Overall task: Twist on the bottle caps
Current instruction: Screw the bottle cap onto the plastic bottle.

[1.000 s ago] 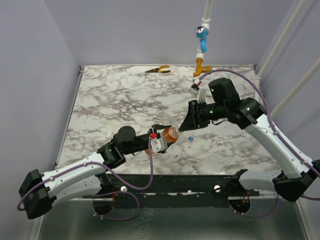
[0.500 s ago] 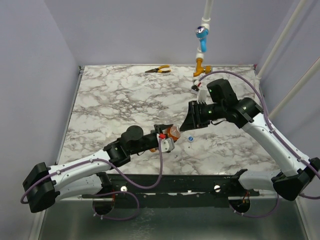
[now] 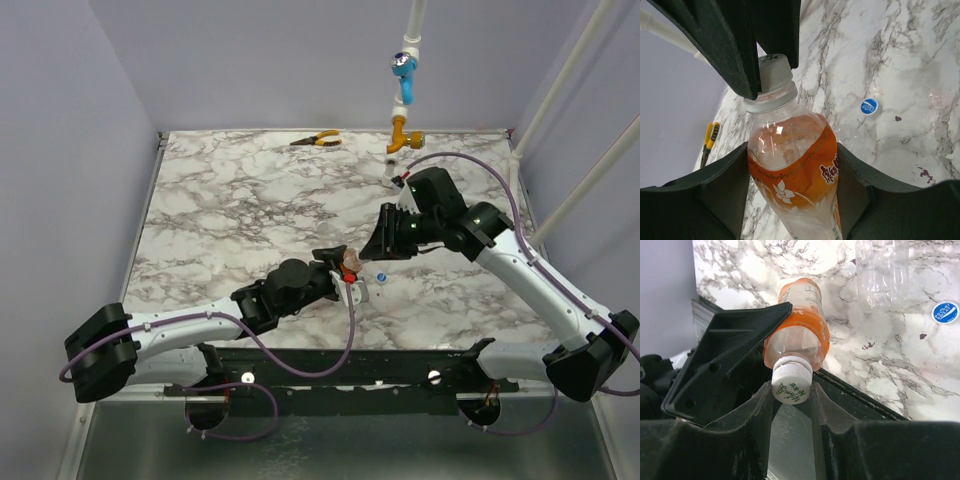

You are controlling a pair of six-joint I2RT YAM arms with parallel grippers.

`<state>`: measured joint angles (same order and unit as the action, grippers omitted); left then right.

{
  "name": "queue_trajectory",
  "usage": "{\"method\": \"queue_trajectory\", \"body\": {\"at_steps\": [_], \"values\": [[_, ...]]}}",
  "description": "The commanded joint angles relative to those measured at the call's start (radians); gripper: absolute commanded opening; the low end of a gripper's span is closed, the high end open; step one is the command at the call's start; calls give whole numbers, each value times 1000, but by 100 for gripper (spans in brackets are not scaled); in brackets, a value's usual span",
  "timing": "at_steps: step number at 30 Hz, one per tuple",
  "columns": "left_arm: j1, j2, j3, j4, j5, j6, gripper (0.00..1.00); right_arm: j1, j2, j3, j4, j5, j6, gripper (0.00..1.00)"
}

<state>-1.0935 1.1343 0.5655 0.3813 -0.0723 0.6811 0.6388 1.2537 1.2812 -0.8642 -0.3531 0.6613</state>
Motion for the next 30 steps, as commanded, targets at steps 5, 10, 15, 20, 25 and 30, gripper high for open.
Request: {"method": "queue_trajectory", "body": {"at_steps": [5, 10, 15, 20, 25, 30], "values": [[-58, 1, 10, 352, -82, 99, 33, 12, 35, -50, 97, -60, 173, 31], [-89, 10, -2, 402, -155, 145, 33, 12, 45, -32, 98, -20, 254, 31], [-114, 36, -18, 473, -216, 175, 32, 11, 74, 12, 80, 43, 352, 28], [-119, 76, -39, 584, -275, 213, 32, 12, 93, 34, 76, 106, 459, 27], [-119, 114, -50, 668, -301, 235, 33, 11, 118, 70, 85, 168, 549, 25], [-119, 161, -52, 747, -329, 265, 33, 13, 154, 90, 100, 169, 627, 25]]}}
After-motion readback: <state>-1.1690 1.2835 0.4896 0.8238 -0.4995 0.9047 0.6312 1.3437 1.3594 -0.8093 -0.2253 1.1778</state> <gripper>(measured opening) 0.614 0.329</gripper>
